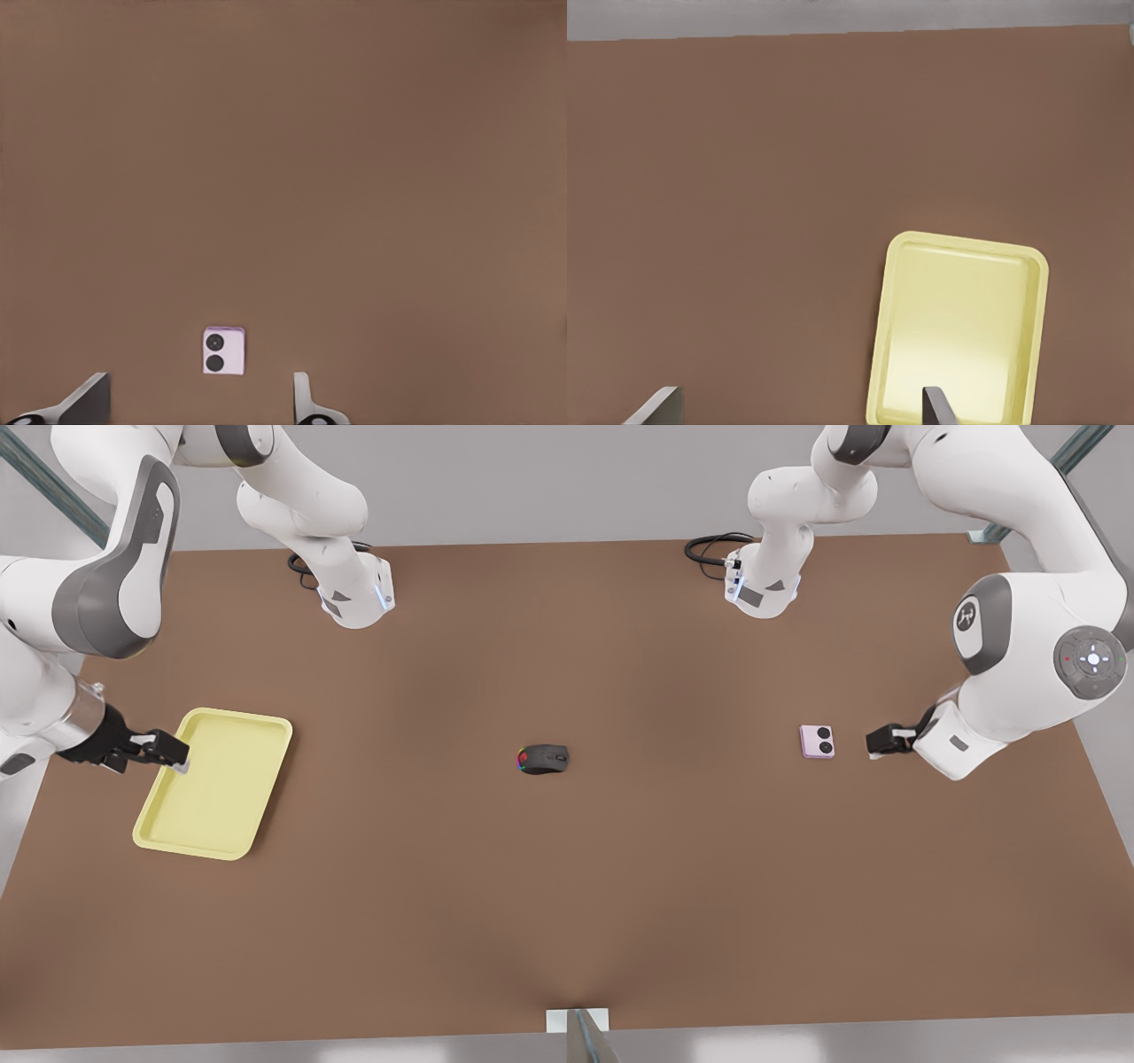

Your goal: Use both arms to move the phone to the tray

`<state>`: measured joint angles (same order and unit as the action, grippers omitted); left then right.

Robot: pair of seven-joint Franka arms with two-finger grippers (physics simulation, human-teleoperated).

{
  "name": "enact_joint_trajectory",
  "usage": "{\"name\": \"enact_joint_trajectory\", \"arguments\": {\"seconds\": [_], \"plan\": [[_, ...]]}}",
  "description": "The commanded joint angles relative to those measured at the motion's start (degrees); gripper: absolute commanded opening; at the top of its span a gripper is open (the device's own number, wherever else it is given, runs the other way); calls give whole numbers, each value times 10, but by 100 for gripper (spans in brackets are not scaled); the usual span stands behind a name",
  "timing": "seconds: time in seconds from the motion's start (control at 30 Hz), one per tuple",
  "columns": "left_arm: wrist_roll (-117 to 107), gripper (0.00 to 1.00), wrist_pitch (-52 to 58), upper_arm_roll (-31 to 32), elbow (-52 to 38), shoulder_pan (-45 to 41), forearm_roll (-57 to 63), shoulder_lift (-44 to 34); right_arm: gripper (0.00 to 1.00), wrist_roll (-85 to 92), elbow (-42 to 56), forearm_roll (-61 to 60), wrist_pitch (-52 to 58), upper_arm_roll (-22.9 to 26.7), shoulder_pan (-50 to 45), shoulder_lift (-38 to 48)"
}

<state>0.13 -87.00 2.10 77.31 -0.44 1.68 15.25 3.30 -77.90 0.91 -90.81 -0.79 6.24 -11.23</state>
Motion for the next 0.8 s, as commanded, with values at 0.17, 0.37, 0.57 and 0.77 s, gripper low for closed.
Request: {"name": "enact_joint_trajectory", "arguments": {"seconds": [0.17, 0.37, 0.57, 0.77], "plan": [[21, 100, -220, -2, 288, -6, 2, -80, 100, 17, 0, 0, -16, 0, 0, 1], [20, 100, -484, -47, 543, -5, -1, -122, 100, 17, 0, 0, -16, 0, 0, 1], [20, 100, -578, -68, 616, -5, -1, -96, 100, 17, 0, 0, -16, 0, 0, 1], [24, 100, -607, -71, 650, -5, -1, -77, 100, 17, 0, 0, -16, 0, 0, 1]]}}
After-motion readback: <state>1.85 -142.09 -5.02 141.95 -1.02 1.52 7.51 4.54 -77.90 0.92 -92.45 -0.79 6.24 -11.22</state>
